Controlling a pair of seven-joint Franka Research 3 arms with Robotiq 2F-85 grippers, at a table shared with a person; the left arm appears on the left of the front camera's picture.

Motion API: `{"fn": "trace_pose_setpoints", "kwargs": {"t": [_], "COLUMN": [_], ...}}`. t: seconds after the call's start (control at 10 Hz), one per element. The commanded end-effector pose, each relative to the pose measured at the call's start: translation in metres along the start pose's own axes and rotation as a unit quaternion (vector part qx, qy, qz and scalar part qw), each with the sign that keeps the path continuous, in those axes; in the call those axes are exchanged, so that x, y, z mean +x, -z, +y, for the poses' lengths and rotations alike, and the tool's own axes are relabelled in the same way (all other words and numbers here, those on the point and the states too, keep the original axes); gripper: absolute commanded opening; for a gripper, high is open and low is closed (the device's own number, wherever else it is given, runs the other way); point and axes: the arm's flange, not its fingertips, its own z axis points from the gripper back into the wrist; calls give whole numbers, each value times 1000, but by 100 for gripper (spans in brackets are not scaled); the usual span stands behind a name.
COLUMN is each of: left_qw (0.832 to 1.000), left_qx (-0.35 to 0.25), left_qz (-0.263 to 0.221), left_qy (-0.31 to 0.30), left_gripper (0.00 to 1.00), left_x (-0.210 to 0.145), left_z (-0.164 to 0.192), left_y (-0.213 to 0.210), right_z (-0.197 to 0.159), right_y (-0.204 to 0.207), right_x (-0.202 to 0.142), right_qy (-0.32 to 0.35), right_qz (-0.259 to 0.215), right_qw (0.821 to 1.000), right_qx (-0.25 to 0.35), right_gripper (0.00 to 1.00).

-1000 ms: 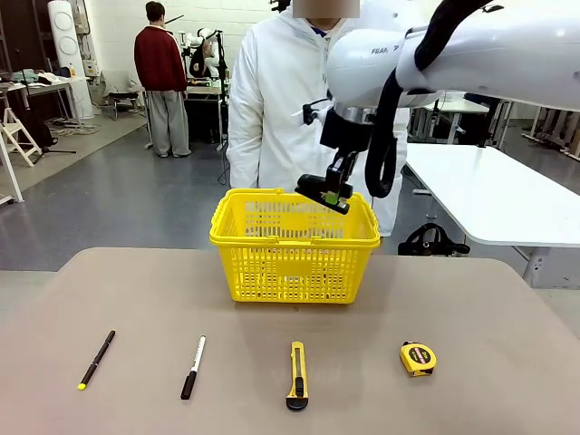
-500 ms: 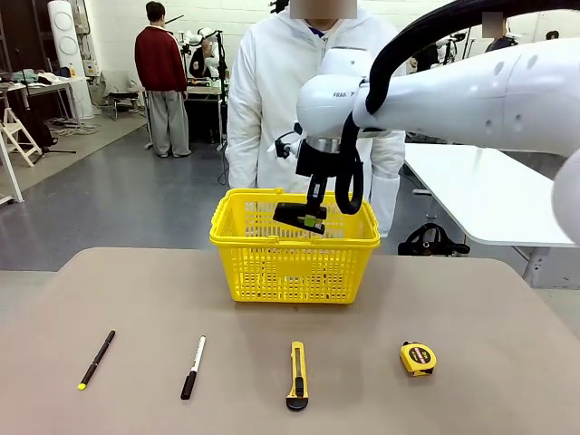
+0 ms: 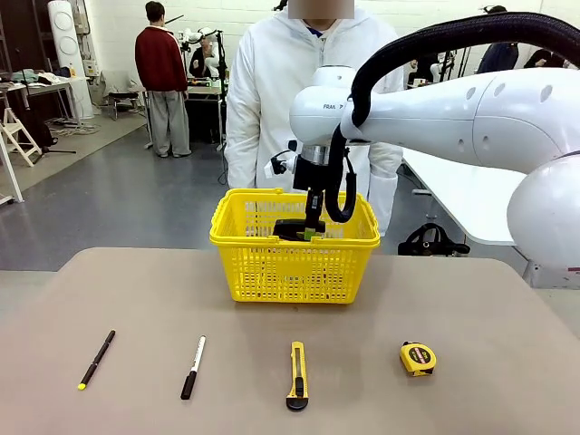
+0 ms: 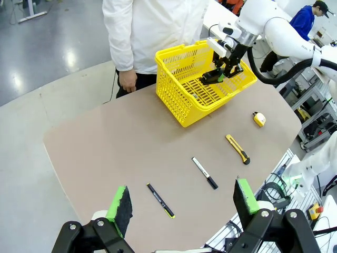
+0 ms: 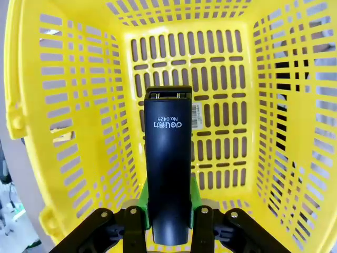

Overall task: Place the items the person wants into the basket.
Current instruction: Pick up the item the person points to and place it in the Market Basket.

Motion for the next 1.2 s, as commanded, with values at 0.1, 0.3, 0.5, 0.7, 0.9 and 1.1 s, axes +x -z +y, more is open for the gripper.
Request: {"fn": "trace_pose_setpoints", "kwargs": {"t": [0.1, 0.3, 0.5, 0.7, 0.9, 1.1], "left_qw": [1000, 1000, 1000, 1000, 1000, 1000], "left_qx": [-7, -7, -7, -7, -7, -7], "left_qz": [-7, -7, -7, -7, -7, -7], "left_qy": [7, 7, 7, 7, 7, 7], "left_gripper": [100, 100, 100, 100, 100, 100], "left_x": [-1, -1, -1, -1, -1, -1], "left_z": [1, 1, 1, 1, 1, 1], "left_y": [-1, -1, -1, -1, -1, -1], "right_z": [-13, -13, -12, -11, 10, 80], "right_y": [-12, -13, -13, -14, -40, -101], "right_x": [11, 11, 12, 10, -5, -56], "right_qy": [-11, -9, -10, -6, 31, 112], "right_qz": [8, 11, 14, 17, 19, 18], "right_qw": [1000, 1000, 1000, 1000, 999, 989], "right_qx": [9, 9, 9, 9, -19, -99], "right_gripper": [91, 94, 100, 100, 100, 100]}}
